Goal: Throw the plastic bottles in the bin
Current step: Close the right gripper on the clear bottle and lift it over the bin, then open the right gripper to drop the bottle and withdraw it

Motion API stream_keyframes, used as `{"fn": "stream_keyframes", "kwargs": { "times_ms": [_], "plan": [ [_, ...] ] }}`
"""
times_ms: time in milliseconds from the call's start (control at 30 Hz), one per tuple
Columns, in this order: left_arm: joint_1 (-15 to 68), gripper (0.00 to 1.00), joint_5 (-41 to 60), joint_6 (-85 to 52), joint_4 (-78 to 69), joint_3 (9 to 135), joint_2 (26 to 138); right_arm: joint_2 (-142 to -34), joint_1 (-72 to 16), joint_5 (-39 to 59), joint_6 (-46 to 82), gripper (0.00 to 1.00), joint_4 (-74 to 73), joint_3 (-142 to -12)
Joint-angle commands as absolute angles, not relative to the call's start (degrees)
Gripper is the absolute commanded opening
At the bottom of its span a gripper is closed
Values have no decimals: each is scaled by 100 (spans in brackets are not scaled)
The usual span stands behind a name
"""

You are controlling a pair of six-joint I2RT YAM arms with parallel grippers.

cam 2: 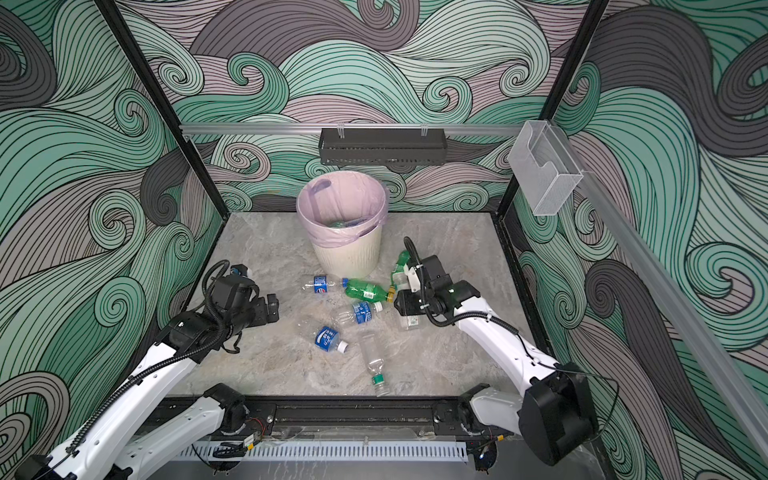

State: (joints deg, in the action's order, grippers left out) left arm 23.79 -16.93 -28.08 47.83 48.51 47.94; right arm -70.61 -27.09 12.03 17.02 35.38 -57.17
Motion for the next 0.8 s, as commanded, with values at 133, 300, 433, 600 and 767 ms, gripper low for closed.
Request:
{"fn": "stream_keyframes", "kwargs": {
  "times_ms": [133, 300, 433, 600, 767],
  "plan": [
    [2341, 99, -1682, -2926, 4827, 5099, 4912, -8076, -2716, 2034, 1669, 48, 3169, -9220],
    [2338, 99, -1721, -3300, 4873, 5203, 4961, -10506, -2721, 1906, 2241, 76, 3174, -12716],
    [2339, 99, -1603, -3339, 5208, 5376, 4954, -11503, -2762, 1798, 2011, 92, 4202, -14708],
    [2338, 99, -1607, -3481, 5718, 5554, 4789, -10325, -2898, 1540, 1217, 99, 3920, -12778],
    [2337, 99, -1496, -3492, 5837, 5615, 4771, -8394, -2913, 1385, 1079, 100, 2467, -9594]
  ]
}}
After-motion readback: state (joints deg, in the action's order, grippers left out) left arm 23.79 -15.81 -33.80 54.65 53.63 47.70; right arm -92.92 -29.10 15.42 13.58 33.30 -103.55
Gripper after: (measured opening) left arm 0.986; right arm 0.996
